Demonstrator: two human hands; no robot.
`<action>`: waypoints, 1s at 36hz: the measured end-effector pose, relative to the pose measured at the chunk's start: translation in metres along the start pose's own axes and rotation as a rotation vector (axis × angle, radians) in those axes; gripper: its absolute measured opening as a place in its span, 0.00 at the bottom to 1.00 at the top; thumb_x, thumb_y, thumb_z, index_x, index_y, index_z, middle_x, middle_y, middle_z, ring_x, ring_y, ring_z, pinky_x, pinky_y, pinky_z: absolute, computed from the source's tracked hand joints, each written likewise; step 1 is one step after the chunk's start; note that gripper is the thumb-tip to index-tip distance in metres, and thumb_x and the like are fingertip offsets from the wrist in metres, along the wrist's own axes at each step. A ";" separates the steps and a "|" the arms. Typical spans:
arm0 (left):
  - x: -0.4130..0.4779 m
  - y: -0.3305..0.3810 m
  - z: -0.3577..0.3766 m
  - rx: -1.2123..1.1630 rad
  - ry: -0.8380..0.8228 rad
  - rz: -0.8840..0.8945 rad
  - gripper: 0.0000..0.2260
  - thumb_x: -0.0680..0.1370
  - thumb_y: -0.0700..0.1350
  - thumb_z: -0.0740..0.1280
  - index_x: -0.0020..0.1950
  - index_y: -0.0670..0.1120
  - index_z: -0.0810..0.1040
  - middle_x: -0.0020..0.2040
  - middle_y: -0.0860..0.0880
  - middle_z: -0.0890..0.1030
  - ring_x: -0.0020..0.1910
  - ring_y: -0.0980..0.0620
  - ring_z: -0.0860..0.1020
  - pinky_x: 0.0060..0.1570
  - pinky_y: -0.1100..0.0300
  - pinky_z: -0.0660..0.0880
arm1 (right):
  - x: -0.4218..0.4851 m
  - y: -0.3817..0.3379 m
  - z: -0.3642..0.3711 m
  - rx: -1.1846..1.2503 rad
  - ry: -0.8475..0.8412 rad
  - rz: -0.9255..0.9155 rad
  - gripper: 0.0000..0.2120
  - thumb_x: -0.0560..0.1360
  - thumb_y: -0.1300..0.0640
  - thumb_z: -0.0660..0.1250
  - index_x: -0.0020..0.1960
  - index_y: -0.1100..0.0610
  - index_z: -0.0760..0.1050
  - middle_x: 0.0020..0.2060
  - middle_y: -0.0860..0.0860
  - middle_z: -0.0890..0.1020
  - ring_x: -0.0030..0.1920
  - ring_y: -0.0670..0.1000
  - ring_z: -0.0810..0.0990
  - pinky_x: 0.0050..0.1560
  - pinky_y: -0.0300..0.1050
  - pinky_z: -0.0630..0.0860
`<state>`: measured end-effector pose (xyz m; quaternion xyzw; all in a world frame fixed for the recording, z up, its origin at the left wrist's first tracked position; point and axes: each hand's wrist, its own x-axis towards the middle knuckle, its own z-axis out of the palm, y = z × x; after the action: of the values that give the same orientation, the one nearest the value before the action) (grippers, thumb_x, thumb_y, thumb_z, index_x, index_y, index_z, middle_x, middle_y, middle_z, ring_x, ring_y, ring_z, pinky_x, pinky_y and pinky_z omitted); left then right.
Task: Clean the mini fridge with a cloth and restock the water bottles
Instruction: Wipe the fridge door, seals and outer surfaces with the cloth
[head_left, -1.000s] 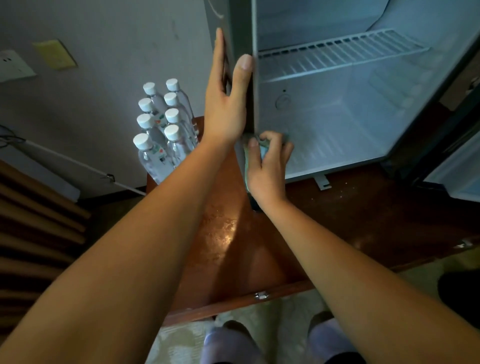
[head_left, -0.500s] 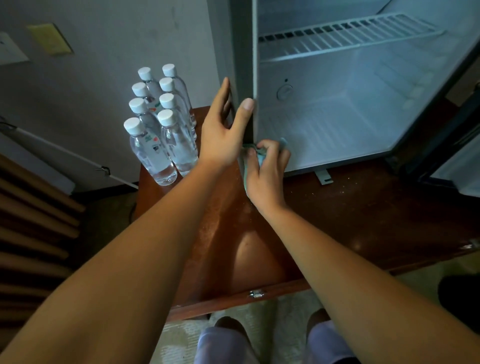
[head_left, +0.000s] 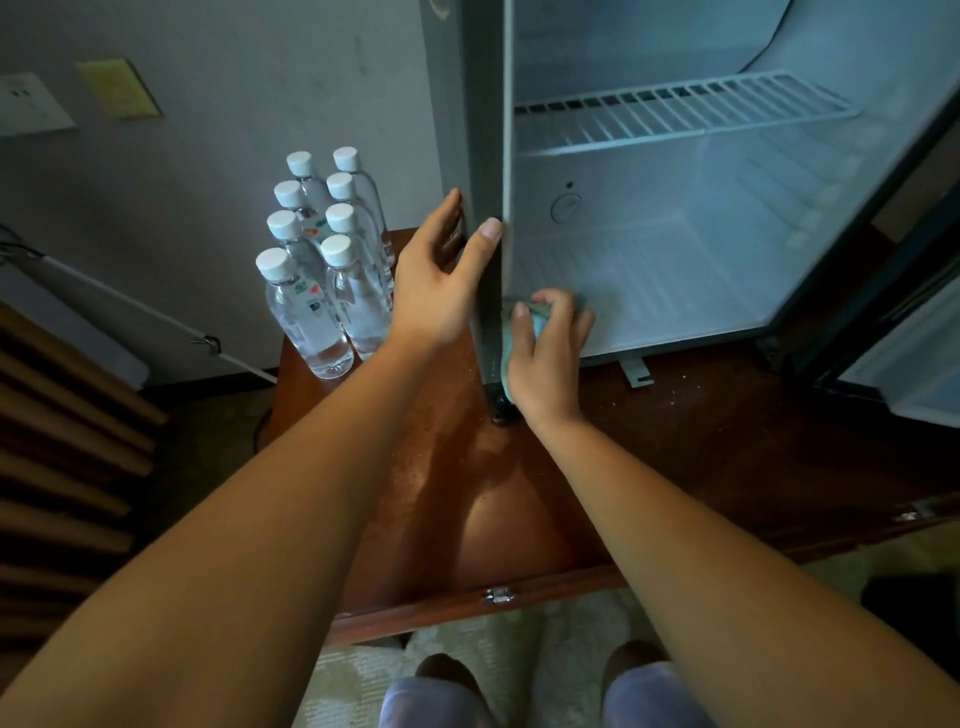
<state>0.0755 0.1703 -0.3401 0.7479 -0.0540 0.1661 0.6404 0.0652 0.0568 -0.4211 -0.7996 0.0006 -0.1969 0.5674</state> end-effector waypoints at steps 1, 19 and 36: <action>0.000 0.002 0.000 0.002 0.004 0.005 0.29 0.81 0.50 0.69 0.79 0.41 0.66 0.74 0.46 0.73 0.73 0.52 0.72 0.72 0.49 0.71 | 0.005 -0.011 0.000 0.037 0.023 -0.023 0.10 0.82 0.55 0.64 0.60 0.59 0.71 0.60 0.56 0.67 0.58 0.57 0.74 0.54 0.39 0.71; -0.005 0.002 0.001 -0.010 0.050 -0.030 0.30 0.79 0.57 0.69 0.78 0.46 0.68 0.74 0.50 0.74 0.72 0.53 0.73 0.69 0.49 0.74 | -0.008 0.006 -0.005 0.160 0.041 0.249 0.08 0.83 0.49 0.62 0.58 0.48 0.66 0.59 0.53 0.66 0.54 0.51 0.75 0.40 0.26 0.74; -0.008 0.005 -0.005 -0.062 0.001 -0.142 0.27 0.81 0.53 0.69 0.78 0.47 0.68 0.73 0.50 0.75 0.72 0.51 0.73 0.68 0.44 0.74 | -0.012 -0.050 0.029 0.878 0.327 1.217 0.16 0.83 0.46 0.62 0.68 0.48 0.63 0.68 0.57 0.72 0.64 0.61 0.77 0.66 0.65 0.74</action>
<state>0.0659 0.1730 -0.3370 0.7297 -0.0055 0.1188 0.6733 0.0523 0.1032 -0.3875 -0.3204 0.4463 0.0524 0.8339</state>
